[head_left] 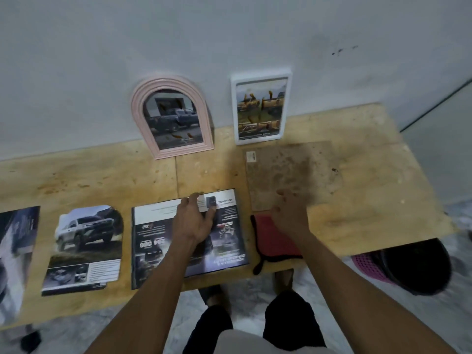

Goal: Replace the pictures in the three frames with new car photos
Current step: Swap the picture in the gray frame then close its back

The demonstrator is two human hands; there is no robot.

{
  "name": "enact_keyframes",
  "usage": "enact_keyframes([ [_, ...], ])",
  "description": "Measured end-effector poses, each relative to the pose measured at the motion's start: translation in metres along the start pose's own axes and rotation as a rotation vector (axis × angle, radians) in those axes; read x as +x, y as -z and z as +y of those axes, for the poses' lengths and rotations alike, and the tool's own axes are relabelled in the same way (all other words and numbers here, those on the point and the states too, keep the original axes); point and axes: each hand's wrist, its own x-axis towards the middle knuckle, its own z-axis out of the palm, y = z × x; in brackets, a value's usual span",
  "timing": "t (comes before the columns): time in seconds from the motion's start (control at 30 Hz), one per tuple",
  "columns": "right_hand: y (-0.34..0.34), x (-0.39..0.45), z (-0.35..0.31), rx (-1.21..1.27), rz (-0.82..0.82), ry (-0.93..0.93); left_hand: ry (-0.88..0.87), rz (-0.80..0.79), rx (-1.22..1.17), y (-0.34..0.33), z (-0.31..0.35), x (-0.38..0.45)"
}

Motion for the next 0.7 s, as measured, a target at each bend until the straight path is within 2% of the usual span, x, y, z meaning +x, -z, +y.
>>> enact_keyframes([
  [0.2, 0.08, 0.061, 0.072, -0.024, 0.071, -0.088, 0.018, -0.091, -0.052, -0.045, 0.108, 0.016],
  [0.3, 0.107, 0.097, 0.099, -0.156, 0.056, -0.073, 0.062, -0.08, -0.068, -0.067, 0.14, 0.032],
  [0.4, 0.115, 0.126, 0.121, -0.198, 0.079, -0.099, 0.114, -0.052, -0.004, -0.087, 0.147, 0.054],
  [0.5, 0.113, 0.138, 0.128, -0.141, 0.033, -0.233, 0.188, -0.034, 0.067, -0.109, 0.137, 0.076],
  [0.57, 0.11, 0.14, 0.128, -0.125, 0.021, -0.244, 0.178, -0.021, 0.057, -0.126, 0.126, 0.087],
  [0.7, 0.104, 0.146, 0.122, -0.072, 0.052, -0.269, 0.206, 0.01, -0.01, -0.112, 0.16, 0.073],
])
